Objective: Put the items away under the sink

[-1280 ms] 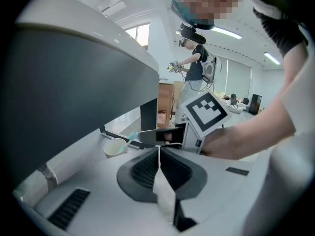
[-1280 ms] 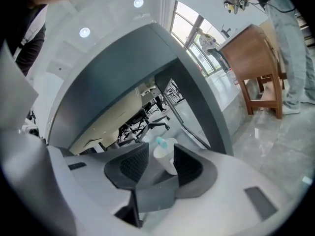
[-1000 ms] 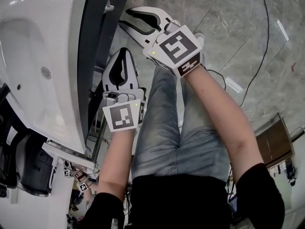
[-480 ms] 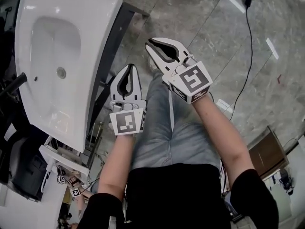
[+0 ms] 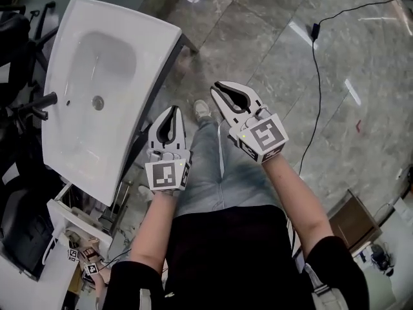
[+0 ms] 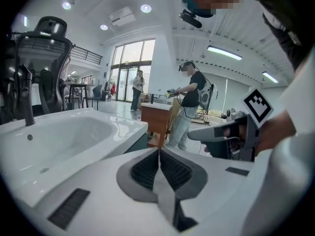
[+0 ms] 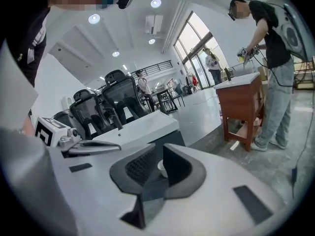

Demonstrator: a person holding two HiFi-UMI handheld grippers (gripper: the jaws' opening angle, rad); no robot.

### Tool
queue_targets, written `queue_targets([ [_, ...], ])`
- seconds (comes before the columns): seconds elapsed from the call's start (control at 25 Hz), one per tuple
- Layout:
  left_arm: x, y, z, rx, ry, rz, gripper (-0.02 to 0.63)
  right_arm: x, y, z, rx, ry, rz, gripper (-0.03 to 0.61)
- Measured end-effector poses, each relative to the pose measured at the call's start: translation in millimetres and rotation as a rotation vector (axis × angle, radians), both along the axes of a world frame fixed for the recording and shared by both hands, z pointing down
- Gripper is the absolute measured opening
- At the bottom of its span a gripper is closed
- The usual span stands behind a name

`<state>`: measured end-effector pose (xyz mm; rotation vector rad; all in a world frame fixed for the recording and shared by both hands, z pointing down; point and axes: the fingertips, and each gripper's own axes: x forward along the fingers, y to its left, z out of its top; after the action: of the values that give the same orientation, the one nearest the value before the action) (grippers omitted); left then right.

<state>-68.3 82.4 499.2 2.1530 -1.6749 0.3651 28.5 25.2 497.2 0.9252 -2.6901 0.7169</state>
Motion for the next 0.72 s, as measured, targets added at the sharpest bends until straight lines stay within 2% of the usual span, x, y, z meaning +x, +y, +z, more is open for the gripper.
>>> queue_targets([
  [0.24, 6, 2, -54, 0.041, 0.044, 0.042, 0.028, 22, 8, -50, 0.047, 0.033, 0.012, 0.060],
  [0.44, 5, 2, -101, 0.075, 0.052, 0.056, 0.029, 39, 10, -100, 0.079, 0.045, 0.035, 0.060],
  [0.72, 9, -3, -155, 0.094, 0.066, 0.101, 0.029, 52, 15, -162, 0.101, 0.023, 0.046, 0.060],
])
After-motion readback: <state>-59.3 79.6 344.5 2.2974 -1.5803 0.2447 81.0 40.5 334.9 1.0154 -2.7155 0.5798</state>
